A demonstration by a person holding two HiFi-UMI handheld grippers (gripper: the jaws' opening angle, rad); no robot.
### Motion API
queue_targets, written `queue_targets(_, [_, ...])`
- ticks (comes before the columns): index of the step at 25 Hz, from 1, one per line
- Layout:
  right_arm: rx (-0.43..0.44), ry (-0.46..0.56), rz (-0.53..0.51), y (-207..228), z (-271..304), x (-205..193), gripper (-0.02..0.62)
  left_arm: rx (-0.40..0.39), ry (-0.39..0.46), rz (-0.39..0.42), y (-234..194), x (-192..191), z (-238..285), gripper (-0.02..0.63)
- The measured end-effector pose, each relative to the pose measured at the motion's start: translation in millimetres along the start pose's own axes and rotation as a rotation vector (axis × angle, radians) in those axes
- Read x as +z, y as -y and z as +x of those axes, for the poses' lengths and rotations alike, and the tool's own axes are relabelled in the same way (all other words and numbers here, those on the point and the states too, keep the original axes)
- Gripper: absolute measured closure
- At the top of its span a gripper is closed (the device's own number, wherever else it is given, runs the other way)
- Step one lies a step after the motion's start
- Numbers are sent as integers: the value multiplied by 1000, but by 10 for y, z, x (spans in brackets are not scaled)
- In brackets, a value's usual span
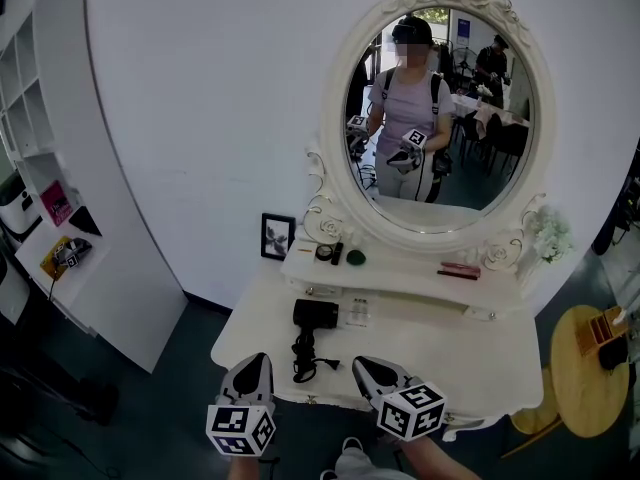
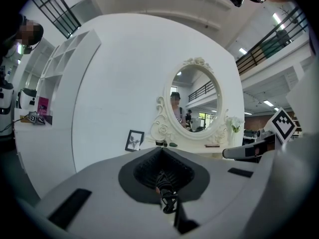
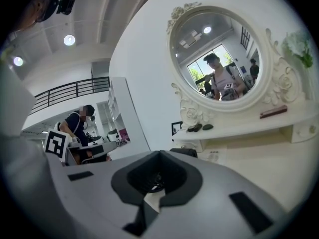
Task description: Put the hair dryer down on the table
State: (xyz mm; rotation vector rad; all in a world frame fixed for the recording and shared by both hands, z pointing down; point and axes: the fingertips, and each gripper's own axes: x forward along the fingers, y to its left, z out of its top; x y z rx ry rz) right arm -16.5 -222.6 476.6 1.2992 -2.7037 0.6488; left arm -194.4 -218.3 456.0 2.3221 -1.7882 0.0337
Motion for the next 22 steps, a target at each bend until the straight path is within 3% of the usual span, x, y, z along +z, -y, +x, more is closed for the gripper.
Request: queue_targets(22, [-12,-7,-11,57,0,11,594,-22,-1,-4,56,8,85,604])
